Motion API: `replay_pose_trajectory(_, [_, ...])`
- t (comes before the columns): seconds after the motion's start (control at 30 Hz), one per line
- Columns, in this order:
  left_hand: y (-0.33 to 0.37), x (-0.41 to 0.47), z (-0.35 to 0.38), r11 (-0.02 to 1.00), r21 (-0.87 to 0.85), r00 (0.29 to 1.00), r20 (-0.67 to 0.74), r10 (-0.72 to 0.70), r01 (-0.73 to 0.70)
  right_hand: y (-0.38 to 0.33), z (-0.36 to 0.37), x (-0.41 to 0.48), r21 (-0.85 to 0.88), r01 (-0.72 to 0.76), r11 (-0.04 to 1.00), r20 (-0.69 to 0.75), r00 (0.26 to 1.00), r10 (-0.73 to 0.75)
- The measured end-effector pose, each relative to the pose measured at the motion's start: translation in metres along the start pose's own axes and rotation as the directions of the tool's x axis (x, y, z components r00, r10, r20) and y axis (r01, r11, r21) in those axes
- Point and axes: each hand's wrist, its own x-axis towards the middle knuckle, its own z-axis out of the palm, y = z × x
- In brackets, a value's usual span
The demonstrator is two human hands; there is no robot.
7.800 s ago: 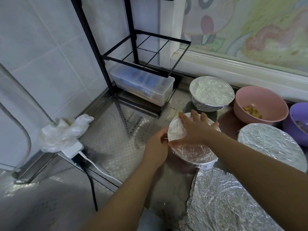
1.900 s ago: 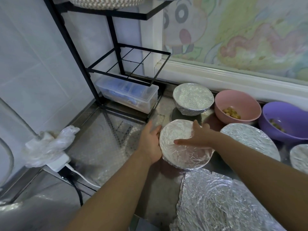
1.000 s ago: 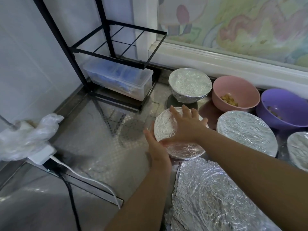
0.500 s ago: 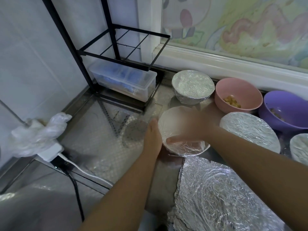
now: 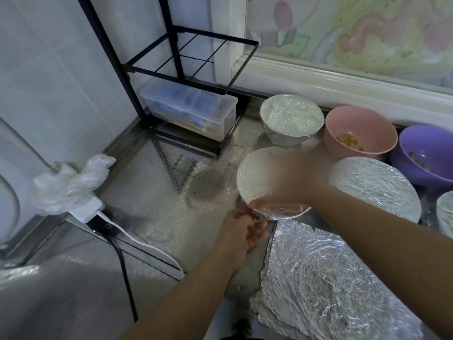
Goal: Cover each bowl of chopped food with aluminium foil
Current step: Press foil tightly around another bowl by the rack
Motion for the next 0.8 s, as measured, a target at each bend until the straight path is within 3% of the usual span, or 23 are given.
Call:
replay_pose_trajectory(0.1, [-0.016, 0.001, -0.002, 0.920, 0.288, 0.962, 0.018, 0.273, -0.267, 0.000, -0.001, 0.000, 0.002, -0.001, 1.000, 0.005, 1.000, 0.001])
replay_pose_trajectory(0.2, [-0.027, -0.001, -0.010, 0.704, 0.521, 0.864, 0.155, 0.479, -0.483, 0.000, -0.003, 0.000, -0.001, -0.005, 1.000, 0.017, 1.000, 0.005])
replay_pose_trajectory(0.4, [-0.037, -0.006, -0.011, 0.391, 0.667, 0.654, 0.193, 0.732, -0.634, 0.000, 0.000, 0.002, 0.005, -0.007, 1.000, 0.019, 1.000, 0.007])
replay_pose_trajectory(0.5, [-0.035, 0.000, -0.013, 0.284, 0.707, 0.594, 0.236, 0.769, -0.648, 0.000, -0.001, 0.002, 0.006, -0.008, 1.000, 0.017, 1.000, 0.008])
replay_pose_trajectory(0.67, [-0.026, 0.015, -0.030, -0.002, 0.770, 0.500, 0.417, 0.759, -0.639, 0.000, -0.001, 0.002, -0.006, -0.004, 1.000, 0.018, 1.000, 0.004])
replay_pose_trajectory(0.73, [-0.021, 0.015, -0.033, -0.053, 0.780, 0.499, 0.450, 0.741, -0.624, 0.000, -0.001, 0.003, -0.005, -0.002, 1.000, 0.024, 1.000, 0.003])
replay_pose_trajectory(0.8, [-0.016, 0.014, -0.034, -0.042, 0.783, 0.531, 0.458, 0.713, -0.620, 0.000, -0.001, 0.003, -0.007, -0.005, 1.000, 0.024, 1.000, 0.005])
